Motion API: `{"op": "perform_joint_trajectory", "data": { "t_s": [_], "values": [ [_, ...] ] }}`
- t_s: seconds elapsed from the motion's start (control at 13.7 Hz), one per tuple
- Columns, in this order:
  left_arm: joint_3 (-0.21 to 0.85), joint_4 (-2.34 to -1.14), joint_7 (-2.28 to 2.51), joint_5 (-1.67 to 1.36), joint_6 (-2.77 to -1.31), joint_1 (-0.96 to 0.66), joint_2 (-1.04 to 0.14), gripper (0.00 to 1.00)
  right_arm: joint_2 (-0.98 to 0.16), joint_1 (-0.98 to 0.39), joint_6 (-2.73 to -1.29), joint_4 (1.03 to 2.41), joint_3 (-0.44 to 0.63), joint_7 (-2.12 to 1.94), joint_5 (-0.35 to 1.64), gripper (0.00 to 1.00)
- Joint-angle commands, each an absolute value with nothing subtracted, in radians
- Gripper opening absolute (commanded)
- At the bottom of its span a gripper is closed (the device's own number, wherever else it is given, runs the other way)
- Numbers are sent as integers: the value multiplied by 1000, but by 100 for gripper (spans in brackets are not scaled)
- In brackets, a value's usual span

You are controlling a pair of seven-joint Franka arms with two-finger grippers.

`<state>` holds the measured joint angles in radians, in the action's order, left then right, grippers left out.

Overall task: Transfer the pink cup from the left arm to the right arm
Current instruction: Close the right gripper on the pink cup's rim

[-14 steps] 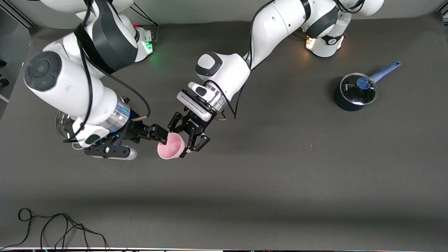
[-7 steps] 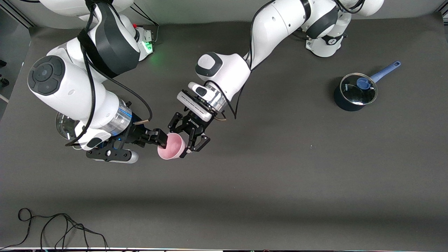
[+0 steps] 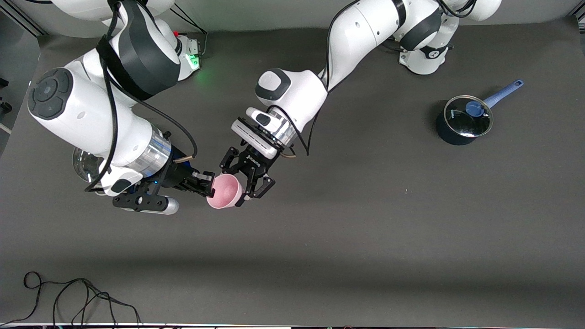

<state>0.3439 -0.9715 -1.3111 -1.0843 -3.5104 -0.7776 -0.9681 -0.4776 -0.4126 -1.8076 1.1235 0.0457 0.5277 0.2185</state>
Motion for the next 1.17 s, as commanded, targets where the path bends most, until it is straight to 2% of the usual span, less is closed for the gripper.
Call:
{"op": "perform_joint_trajectory", "data": {
  "t_s": [0.0,0.07,0.87,0.95,1.02,1.09],
  "values": [
    [328,-960,-1293,-1086,-3507,-793,-965,0,-494,-417,-1819,1108,44,555,244,4],
    [328,-960,-1293,-1086,-3507,-793,-965,0,-494,-417,-1819,1111,44,569,244,0],
    [330,-960,-1293,-1086,-3507,-793,-963,0,-505,-417,-1819,1109,44,577,242,0],
    [327,-960,-1295,-1086,-3507,-793,-963,18,-505,-417,-1819,1108,44,577,242,0],
    [325,-962,-1295,-1085,-3505,-792,-963,90,-505,-417,-1819,1108,44,577,242,0],
    [325,-960,-1295,-1085,-3505,-792,-963,100,-505,-417,-1822,1103,44,577,242,0]
  ]
}}
